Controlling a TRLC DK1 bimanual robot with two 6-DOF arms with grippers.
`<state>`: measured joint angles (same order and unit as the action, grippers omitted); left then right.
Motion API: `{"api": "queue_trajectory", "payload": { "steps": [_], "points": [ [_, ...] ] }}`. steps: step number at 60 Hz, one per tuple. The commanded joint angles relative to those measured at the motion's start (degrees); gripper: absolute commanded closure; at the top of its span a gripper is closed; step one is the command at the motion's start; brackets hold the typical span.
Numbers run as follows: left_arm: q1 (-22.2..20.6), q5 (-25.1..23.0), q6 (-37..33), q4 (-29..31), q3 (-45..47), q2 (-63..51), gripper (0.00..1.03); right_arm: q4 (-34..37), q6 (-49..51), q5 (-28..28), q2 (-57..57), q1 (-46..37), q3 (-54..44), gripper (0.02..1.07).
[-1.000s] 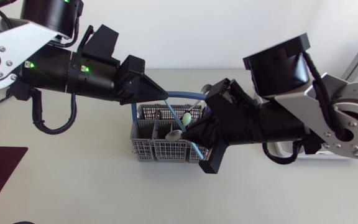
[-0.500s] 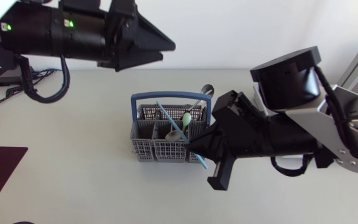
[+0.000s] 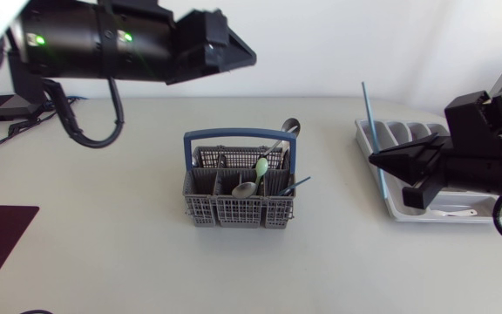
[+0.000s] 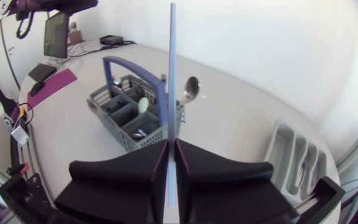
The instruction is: Sort the cutlery from the basket into the organizer compartments.
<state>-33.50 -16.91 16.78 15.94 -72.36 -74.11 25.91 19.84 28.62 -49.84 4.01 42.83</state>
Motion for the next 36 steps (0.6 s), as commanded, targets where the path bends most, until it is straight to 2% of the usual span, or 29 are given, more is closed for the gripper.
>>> {"api": "queue_trajectory", "payload": {
  "steps": [1,15,24,36],
  "points": [
    [-2.8,2.8,-5.3,0.0,1.6,-3.7,0.42,-0.7,2.5,0.9,-2.9,-5.9,-1.9,1.01],
    [-9.0,11.4,-14.5,1.1,0.4,-10.7,0.44,-7.5,2.6,-0.4,-17.4,-17.4,0.6,1.01],
    [-13.3,17.3,-21.6,1.4,0.4,-14.6,0.44,-11.2,1.6,-4.0,-29.3,-20.8,4.5,1.01],
    [-15.1,19.1,-26.2,1.5,-0.2,-18.0,0.44,-13.9,-1.8,-8.5,-39.9,-21.0,9.6,1.01]
  ]
}}
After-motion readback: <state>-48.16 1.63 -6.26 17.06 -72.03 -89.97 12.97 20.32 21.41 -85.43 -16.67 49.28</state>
